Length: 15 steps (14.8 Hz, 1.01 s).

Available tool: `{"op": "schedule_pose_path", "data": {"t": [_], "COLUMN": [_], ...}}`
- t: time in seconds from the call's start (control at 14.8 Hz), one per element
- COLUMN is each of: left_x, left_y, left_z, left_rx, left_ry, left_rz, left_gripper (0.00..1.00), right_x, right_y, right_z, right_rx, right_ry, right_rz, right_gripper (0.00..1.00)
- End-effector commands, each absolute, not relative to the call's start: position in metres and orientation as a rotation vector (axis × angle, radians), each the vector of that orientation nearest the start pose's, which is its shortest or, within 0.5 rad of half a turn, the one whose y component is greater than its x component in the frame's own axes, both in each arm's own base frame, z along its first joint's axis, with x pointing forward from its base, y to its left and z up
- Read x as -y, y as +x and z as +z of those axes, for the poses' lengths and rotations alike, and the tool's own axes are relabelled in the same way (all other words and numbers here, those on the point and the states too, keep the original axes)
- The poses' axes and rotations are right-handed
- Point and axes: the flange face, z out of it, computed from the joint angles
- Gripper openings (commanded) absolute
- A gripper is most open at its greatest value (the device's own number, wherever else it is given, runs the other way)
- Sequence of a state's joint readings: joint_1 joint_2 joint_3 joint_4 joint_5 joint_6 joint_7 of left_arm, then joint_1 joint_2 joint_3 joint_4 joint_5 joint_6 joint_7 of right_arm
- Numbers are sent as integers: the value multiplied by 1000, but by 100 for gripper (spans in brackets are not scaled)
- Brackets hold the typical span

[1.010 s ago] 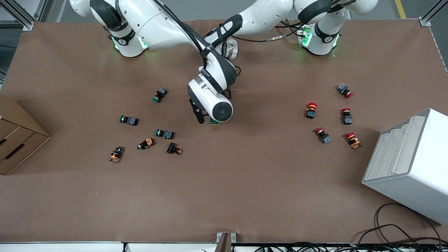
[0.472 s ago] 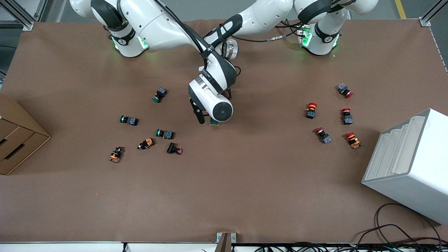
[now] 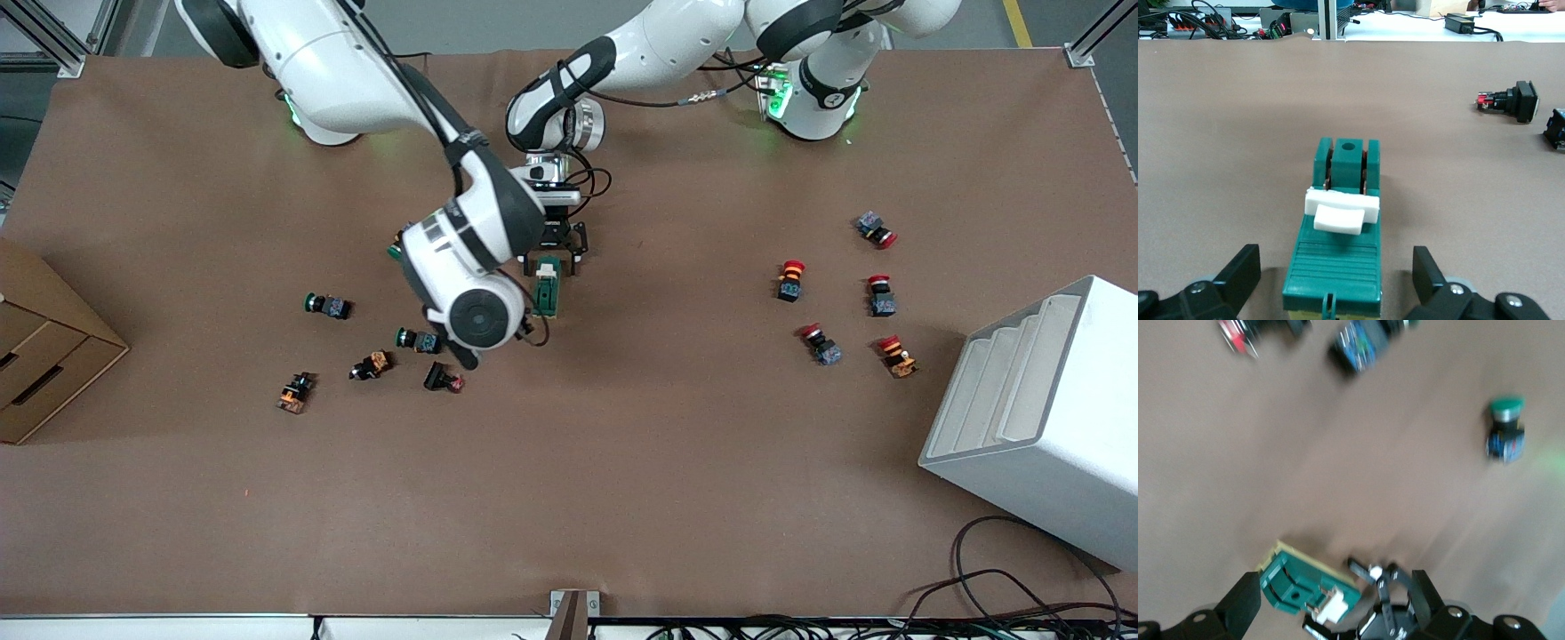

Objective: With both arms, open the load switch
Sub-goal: 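Withdraw the right gripper to rest while the left gripper lifts off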

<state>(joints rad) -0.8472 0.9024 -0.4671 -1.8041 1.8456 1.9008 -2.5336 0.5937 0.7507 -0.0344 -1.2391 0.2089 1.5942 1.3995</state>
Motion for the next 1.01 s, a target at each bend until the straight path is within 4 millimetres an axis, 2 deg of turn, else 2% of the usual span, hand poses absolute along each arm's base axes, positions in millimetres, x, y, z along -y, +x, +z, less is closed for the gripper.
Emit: {"op": "schedule_pose_path", "data": {"t": [0.0,0.13,0.27,0.47,0.67,0.81,0.94], "left_x": [582,586,595,609,621,632,641], "left_y": [241,245,250,257,265,274,284], "left_z": [78,84,97,117,142,170,202], "left_rx": [35,40,81,123,177,218,252], "left_ry": [-2721,-2716,-2713,-2704,-2716,-2736,-2755], "left_rz": [-1636,-1629,-1590,-1469,-1388,-1302,-1221], "left_gripper": [99,99,99,98,98,98,98], "right_x": [-352,-308,-263,-178,-89,-41,-5], "right_y": [603,628,640,650,651,648,641], "right_z": [327,355,376,411,438,459,483], "right_rx": [-1200,-1081,-889,-570,-254,-55,95], "right_ry": [-3062,-3082,-3104,-3106,-3106,-3135,-3132], "right_rz": [530,434,432,415,388,370,350], "right_gripper": [100,100,100,100,100,100,100]}}
